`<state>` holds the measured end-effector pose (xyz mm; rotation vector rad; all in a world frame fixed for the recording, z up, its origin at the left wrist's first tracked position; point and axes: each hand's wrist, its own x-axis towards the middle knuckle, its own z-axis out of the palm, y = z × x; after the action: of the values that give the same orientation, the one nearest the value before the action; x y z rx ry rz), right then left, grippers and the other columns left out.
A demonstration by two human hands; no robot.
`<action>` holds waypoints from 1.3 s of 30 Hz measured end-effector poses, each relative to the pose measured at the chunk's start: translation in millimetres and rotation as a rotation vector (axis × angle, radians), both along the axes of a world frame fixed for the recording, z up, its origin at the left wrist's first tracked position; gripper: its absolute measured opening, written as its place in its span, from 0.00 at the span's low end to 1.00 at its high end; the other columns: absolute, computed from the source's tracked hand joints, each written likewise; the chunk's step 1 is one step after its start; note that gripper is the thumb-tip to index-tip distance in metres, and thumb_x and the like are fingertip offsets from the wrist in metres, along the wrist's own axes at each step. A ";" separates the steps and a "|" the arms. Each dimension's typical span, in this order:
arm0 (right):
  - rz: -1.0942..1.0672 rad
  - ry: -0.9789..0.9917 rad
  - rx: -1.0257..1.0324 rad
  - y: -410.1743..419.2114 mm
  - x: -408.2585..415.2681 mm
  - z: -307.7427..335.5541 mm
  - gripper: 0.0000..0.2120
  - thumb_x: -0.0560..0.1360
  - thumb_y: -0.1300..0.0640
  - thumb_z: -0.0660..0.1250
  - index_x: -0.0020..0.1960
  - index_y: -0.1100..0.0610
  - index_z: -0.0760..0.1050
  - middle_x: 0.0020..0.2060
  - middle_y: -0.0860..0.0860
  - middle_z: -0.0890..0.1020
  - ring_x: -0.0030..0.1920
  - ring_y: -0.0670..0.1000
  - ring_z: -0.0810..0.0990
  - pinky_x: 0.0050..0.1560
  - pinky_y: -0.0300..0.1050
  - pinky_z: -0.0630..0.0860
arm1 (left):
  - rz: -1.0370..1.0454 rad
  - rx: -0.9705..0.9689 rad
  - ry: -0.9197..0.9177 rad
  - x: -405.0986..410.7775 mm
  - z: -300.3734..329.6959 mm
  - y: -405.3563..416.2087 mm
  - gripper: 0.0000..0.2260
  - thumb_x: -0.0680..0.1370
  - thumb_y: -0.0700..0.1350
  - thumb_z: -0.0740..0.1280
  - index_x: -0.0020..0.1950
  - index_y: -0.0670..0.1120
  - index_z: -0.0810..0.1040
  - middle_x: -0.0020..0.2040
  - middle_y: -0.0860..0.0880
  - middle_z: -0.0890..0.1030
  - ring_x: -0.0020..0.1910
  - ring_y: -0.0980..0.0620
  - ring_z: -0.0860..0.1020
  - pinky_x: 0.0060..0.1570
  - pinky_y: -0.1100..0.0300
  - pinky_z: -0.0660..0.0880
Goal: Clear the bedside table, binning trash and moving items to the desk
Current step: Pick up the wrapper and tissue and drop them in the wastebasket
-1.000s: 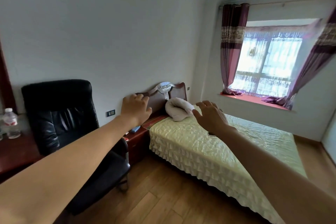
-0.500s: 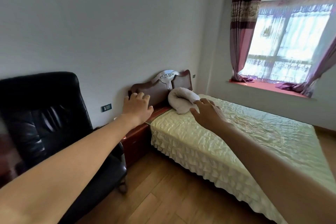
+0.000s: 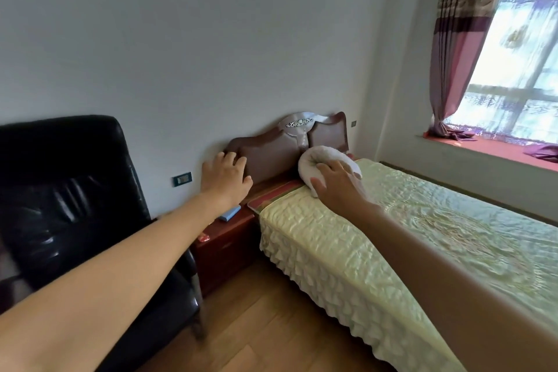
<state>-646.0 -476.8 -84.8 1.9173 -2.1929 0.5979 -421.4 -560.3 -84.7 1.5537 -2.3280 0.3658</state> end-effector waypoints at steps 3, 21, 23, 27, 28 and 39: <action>0.009 0.005 0.018 -43.7 -13.2 -4.9 0.21 0.80 0.48 0.55 0.70 0.54 0.67 0.70 0.56 0.68 0.70 0.59 0.64 0.66 0.56 0.63 | 0.019 0.016 -0.018 -12.9 -9.7 -36.5 0.22 0.79 0.53 0.56 0.72 0.47 0.64 0.71 0.46 0.66 0.70 0.44 0.61 0.65 0.46 0.61; 0.093 0.027 0.045 -373.6 -64.3 -49.0 0.22 0.80 0.46 0.55 0.70 0.55 0.66 0.70 0.56 0.67 0.73 0.57 0.60 0.68 0.57 0.62 | 0.104 0.053 -0.020 -47.6 -54.2 -337.4 0.22 0.79 0.53 0.56 0.71 0.46 0.64 0.70 0.44 0.67 0.69 0.43 0.63 0.65 0.46 0.61; 0.102 0.017 0.055 -405.9 -73.8 -60.4 0.22 0.80 0.46 0.56 0.70 0.55 0.66 0.70 0.56 0.67 0.73 0.57 0.60 0.68 0.57 0.62 | 0.110 0.065 -0.027 -55.2 -67.2 -365.1 0.22 0.79 0.52 0.56 0.71 0.46 0.64 0.70 0.45 0.67 0.69 0.44 0.63 0.64 0.46 0.61; 0.160 0.037 0.089 -479.3 -91.8 -86.2 0.22 0.80 0.46 0.56 0.69 0.55 0.67 0.68 0.55 0.69 0.71 0.57 0.62 0.66 0.56 0.64 | 0.149 0.096 -0.023 -72.9 -97.0 -421.0 0.21 0.79 0.52 0.57 0.71 0.46 0.65 0.70 0.46 0.68 0.68 0.44 0.64 0.64 0.47 0.62; 0.181 0.040 0.088 -498.4 -96.0 -91.5 0.21 0.80 0.46 0.56 0.69 0.55 0.68 0.68 0.54 0.70 0.70 0.57 0.63 0.65 0.56 0.65 | 0.167 0.106 -0.018 -77.0 -103.9 -434.3 0.21 0.79 0.52 0.57 0.71 0.46 0.65 0.70 0.46 0.67 0.68 0.45 0.64 0.64 0.47 0.62; 0.443 0.059 0.203 -677.7 -122.5 -141.5 0.22 0.80 0.46 0.54 0.71 0.55 0.65 0.71 0.54 0.68 0.74 0.56 0.60 0.68 0.56 0.63 | 0.426 0.245 0.047 -104.7 -168.3 -538.0 0.21 0.79 0.53 0.54 0.71 0.47 0.63 0.71 0.46 0.66 0.70 0.45 0.62 0.67 0.46 0.62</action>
<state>-768.5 -1154.6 -226.2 2.5176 -1.8592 0.3783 -526.2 -1098.4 -253.0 2.1561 -2.0550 0.1381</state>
